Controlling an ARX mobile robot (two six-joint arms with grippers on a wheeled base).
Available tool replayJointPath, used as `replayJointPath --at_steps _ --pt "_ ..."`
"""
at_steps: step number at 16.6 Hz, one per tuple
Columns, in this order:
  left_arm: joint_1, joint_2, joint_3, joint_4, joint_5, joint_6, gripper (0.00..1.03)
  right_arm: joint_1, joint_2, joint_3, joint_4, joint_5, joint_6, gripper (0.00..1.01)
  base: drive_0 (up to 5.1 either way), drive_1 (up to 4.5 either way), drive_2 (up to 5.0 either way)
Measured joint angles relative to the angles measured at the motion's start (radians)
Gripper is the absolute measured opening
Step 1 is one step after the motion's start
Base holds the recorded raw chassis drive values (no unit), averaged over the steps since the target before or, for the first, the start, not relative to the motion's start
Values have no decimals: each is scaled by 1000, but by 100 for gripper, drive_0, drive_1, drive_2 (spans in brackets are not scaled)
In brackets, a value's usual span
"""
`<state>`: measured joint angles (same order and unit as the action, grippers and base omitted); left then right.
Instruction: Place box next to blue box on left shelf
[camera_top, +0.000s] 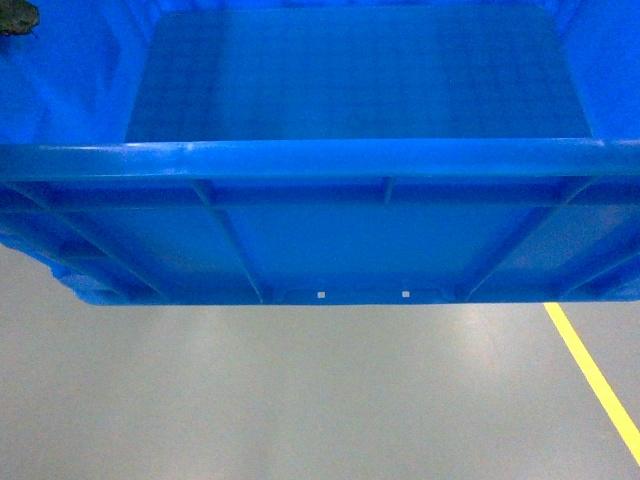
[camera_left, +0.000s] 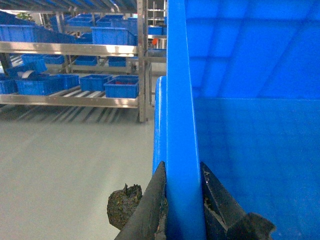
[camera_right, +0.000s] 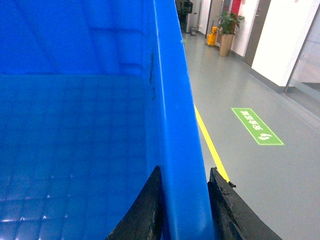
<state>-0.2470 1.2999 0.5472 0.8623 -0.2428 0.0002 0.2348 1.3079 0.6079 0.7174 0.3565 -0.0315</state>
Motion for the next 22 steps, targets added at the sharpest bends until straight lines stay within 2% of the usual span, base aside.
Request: replayJointPath --at_steps 22 --pt "0 0 0 2 1 -1 11 1 0 0 0 0 -4 19 9 437 -419"
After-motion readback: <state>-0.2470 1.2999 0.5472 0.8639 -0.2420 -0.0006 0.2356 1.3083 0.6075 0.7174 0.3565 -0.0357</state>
